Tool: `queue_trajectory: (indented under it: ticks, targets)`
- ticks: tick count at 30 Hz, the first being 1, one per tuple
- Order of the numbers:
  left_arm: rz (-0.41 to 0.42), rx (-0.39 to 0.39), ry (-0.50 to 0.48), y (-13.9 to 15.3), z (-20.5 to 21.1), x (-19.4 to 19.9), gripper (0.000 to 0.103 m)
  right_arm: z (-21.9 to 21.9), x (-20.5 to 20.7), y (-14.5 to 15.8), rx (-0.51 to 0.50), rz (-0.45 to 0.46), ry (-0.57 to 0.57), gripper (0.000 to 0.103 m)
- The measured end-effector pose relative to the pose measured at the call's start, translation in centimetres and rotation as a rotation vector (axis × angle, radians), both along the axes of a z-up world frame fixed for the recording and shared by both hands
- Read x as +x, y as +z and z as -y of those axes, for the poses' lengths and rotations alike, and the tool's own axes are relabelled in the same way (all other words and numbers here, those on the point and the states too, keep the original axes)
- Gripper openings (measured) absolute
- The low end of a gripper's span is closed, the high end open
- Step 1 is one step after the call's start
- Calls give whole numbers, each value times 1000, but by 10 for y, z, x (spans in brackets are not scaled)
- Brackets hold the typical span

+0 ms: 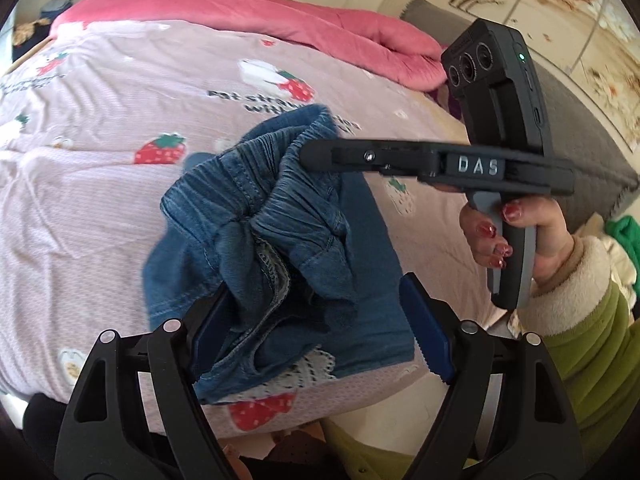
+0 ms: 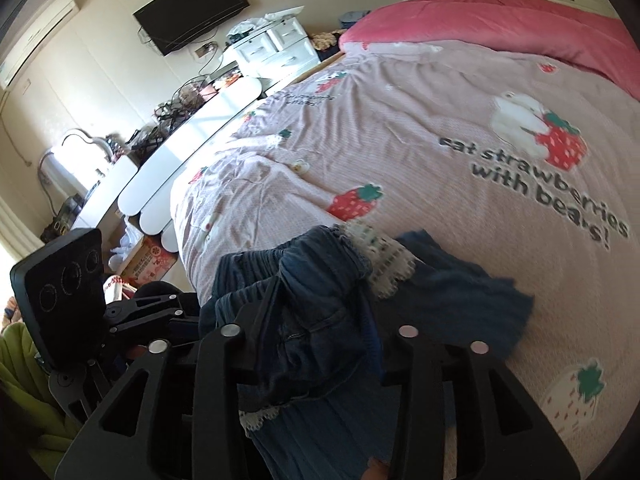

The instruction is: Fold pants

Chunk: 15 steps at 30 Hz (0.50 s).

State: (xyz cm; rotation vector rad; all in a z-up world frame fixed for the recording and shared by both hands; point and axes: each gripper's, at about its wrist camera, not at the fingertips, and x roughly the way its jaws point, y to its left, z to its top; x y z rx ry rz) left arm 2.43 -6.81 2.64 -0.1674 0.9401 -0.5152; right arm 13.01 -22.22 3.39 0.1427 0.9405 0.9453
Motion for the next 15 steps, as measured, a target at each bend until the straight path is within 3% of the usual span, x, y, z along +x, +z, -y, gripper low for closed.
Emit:
queue_trajectory:
  ticks: [3,6,10,15]
  targets:
    - [-16,3,-31,-5,7,-3,73,22,1,3,36,-13,-65,52]
    - [-20,22,-68,-13,15,-19,73,26,-2,7,47,-7,-71,54]
    - [-28,52,-129,-23,31,-30,73,17,-12,1,-8,-8,-27,56]
    - [-50,95,-178,-38,50,-38,73,24,-15,-23,-121,-31,-56,57]
